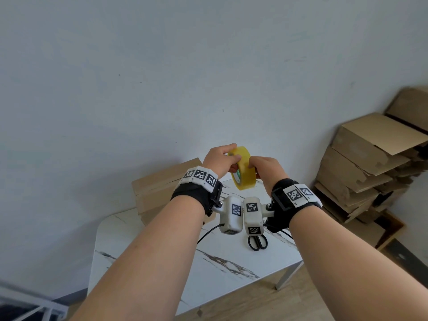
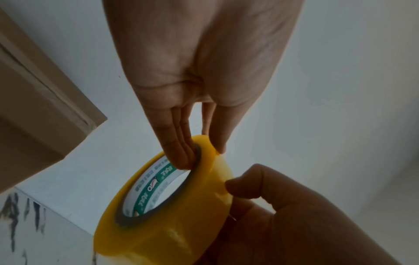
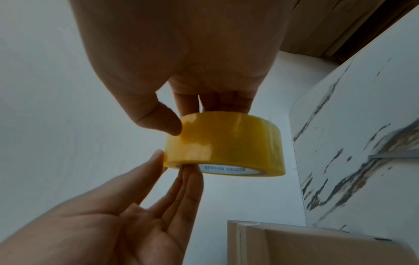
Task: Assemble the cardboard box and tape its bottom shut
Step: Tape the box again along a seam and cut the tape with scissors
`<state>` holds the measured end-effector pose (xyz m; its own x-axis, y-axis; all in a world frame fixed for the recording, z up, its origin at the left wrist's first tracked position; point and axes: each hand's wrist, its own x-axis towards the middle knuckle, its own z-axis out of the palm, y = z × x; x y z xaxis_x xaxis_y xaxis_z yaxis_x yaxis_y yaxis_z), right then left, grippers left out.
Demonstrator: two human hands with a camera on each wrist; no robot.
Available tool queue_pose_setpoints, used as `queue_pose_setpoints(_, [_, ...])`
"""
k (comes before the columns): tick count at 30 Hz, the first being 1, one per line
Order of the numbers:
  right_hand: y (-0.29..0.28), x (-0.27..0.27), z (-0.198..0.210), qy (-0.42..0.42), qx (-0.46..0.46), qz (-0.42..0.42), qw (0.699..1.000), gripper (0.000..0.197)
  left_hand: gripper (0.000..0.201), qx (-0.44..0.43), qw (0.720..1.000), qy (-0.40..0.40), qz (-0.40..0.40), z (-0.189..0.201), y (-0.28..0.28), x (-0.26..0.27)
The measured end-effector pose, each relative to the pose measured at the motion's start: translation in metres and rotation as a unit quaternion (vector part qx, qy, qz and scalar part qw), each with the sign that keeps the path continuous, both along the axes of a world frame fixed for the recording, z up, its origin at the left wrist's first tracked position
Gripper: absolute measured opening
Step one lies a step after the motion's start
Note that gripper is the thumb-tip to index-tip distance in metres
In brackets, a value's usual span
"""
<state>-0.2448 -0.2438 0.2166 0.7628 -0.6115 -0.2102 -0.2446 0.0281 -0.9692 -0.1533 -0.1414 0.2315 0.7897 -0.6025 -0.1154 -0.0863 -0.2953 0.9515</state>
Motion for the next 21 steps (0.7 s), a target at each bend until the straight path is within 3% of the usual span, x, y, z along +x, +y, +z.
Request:
queue_pose_setpoints(7, [-0.009, 0.008, -0.001, 0.001, 0.024, -0.038, 0.999, 0.014, 0.053, 0.015, 0.998, -0.029, -0.057, 0.001, -0.001, -0.006])
queue_pose_setpoints(21, [-0.016, 0.013, 0.003, 0.06, 0.016, -0.039, 0.997, 0.011, 0.056, 0.019, 0.999, -0.01, -0.032, 0.005, -0.009, -0.004])
